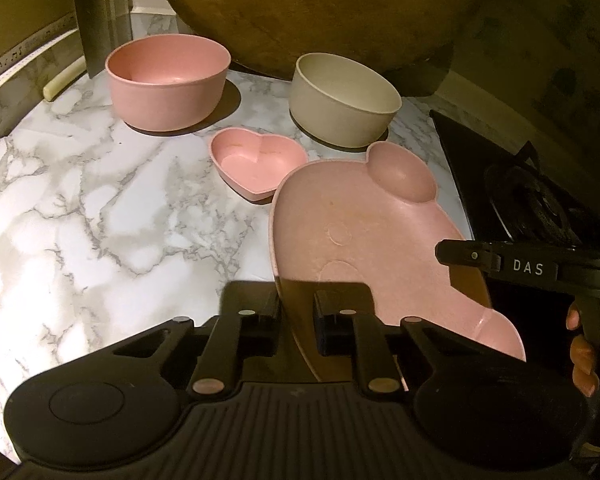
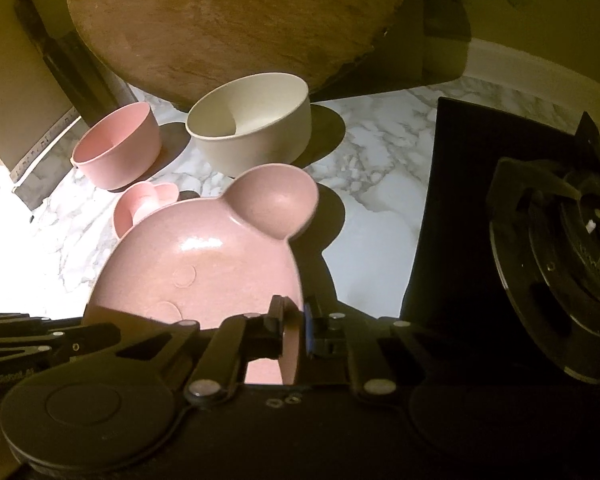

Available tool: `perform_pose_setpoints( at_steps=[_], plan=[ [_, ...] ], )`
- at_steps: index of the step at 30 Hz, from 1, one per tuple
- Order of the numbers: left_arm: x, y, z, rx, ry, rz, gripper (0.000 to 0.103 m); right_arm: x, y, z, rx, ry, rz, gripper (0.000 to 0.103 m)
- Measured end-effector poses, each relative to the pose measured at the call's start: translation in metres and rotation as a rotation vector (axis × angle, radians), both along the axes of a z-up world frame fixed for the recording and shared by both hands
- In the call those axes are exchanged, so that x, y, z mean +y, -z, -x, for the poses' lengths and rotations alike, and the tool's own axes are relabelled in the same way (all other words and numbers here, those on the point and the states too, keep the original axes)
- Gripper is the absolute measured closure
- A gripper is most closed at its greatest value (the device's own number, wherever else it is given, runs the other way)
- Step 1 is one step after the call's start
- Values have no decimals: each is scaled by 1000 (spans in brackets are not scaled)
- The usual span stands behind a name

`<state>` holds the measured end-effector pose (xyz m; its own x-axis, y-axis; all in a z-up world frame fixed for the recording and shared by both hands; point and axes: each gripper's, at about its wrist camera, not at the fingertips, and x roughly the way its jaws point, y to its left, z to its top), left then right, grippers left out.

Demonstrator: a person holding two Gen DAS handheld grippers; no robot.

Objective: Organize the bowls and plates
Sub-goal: 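Lift the pig-shaped plate with both tools and carry it over the white plates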

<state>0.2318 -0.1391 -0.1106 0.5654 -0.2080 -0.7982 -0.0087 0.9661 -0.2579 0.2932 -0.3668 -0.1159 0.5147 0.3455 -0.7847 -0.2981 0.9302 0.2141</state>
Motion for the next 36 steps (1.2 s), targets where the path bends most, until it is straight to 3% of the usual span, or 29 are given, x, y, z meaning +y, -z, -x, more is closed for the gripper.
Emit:
perform_pose_setpoints(
  at_steps=[17,36],
  plan=[
    [56,-41,53,-52,-99,-12,87,47,-51,44,-69,-58,-50,97],
    [148,-66,138,-79,-257,-59,87,147,-89,95,-103,-212,-85,97]
  ],
)
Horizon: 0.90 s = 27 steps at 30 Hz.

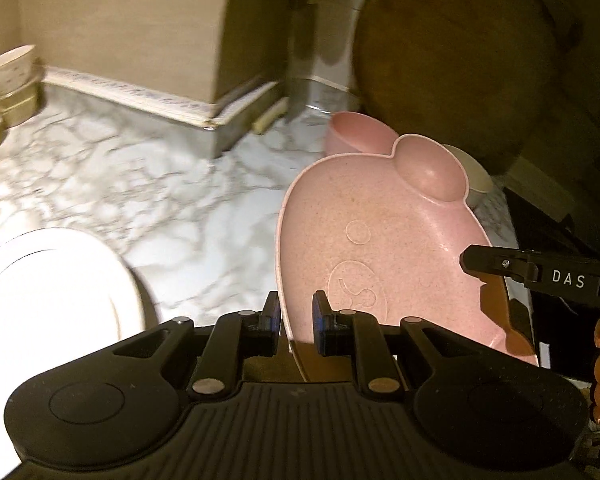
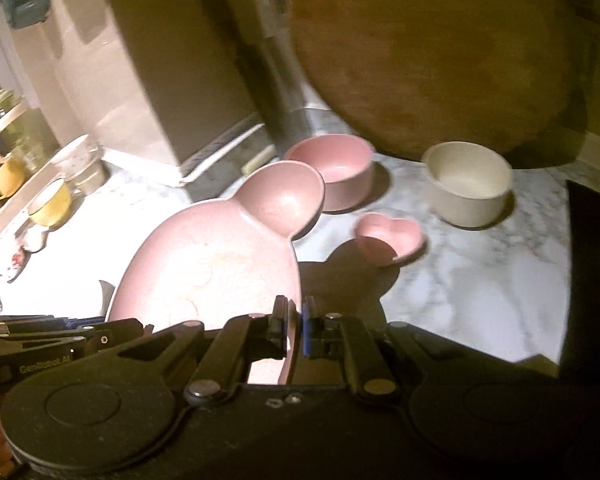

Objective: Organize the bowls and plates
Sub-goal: 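Lift the pig-shaped plate with both tools and carry it over the white plates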

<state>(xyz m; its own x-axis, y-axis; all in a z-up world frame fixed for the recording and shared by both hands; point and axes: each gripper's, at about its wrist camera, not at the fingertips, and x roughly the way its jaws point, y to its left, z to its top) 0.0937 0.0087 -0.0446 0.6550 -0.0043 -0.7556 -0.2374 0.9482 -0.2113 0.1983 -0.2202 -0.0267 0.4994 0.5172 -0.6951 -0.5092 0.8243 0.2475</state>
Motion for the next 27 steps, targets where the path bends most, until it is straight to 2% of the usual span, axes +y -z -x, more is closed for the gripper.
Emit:
perform_pose_setpoints(
  at_steps=[12,27],
  plan=[
    [61,0,50,10,-117,-14,87,74,-2,25,-8,-122,11,97],
    [142,4,92,37,-278,-43,87,181,2,46,-16,-260,29,97]
  ],
)
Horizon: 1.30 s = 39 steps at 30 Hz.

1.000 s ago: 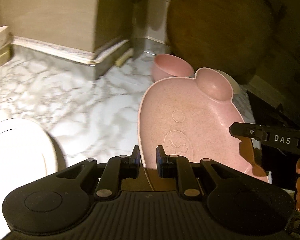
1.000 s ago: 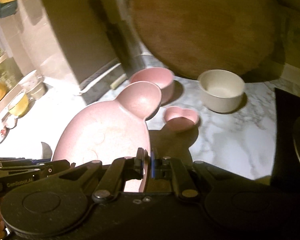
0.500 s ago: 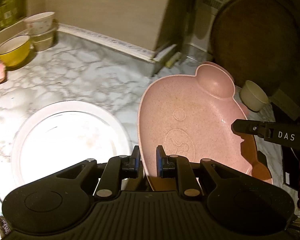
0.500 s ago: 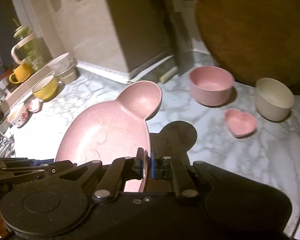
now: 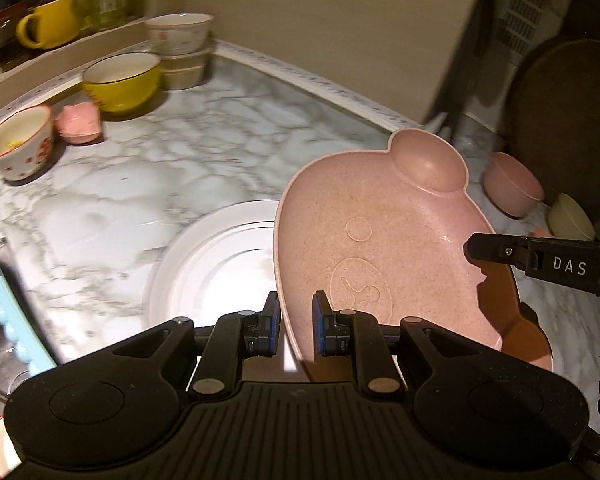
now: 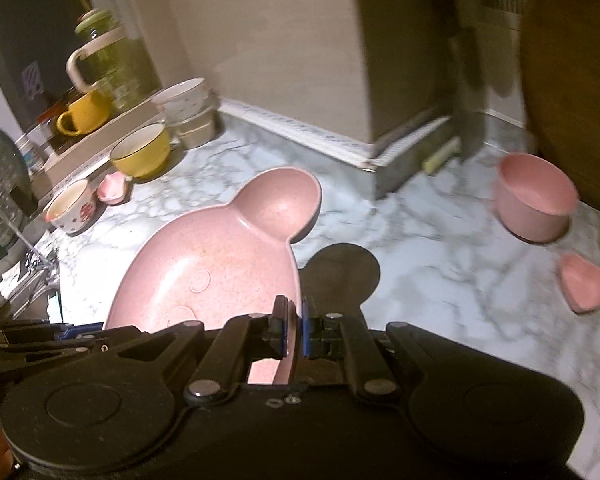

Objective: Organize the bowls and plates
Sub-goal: 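Lift the pig-shaped plate with both tools and carry it over the white plates, then lower the pig-shaped plate onto the white plates and open both tools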

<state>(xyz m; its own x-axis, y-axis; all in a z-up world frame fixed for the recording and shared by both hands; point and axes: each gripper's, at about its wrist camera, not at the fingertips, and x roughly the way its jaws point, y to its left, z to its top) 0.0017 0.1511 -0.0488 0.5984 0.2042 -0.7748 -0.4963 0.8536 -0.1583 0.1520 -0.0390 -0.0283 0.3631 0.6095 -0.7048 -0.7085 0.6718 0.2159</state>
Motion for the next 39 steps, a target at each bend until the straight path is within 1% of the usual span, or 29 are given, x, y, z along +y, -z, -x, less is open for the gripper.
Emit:
perform_pose_setpoints(
  at_steps=[7,14,20,31,36,38,39],
  plan=[
    [25,12,12,31,-56,-9,87,41,13,7,17,-43,26,97],
    [41,22,16,60,-84,-8,87,68,26,10,32,-69,57,97],
    [47,30,14,78,-79,2,87,77,32,11,37,-75,81,97],
    [51,37,8,85,-58,32,87,75,36,6,37,-57,96,97],
    [51,39,7,88,-43,44,87,74,36,6,47,-52,93,88],
    [49,38,7,93,-40,28,87,73,35,6,51,-51,89,86],
    [48,38,7,94,-37,18,87,73,35,6,49,-51,87,84]
  ],
)
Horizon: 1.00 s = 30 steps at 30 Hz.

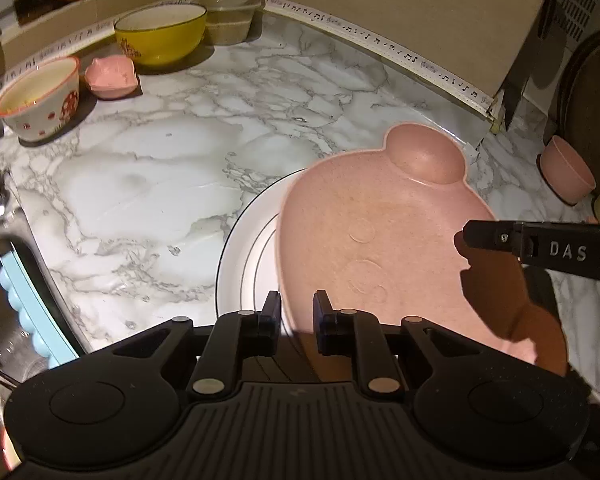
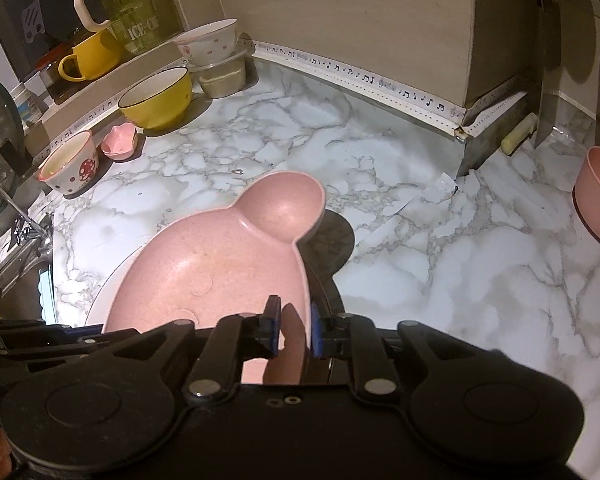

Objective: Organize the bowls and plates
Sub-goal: 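Lower the pig-shaped plate onto the white plates and open both tools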

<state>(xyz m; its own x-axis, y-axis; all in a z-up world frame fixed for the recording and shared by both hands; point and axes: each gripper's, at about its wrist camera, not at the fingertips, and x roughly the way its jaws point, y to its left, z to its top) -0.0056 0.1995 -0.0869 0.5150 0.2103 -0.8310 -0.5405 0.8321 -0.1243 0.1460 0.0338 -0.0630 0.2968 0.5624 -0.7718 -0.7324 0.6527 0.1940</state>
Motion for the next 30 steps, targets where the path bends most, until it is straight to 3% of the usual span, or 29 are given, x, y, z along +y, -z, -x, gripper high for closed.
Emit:
perform_pose_setpoints(
  at_steps=[15,21,25,30],
  plan=[
    [-17,-27,10,-59,28,-86,84,-18,-24,23,-70,-25,-43,71],
    [-35,-44,11,-117,77,-126,73,-31,-40,37,-108,-25,-78,66],
    [-46,-54,11,-156,97,-150,51,-42,-49,45,-135,-6,-100,63],
    [-61,-66,9,-197,147,-175,49,-61,-58,52,-160,34,-127,55]
  ],
)
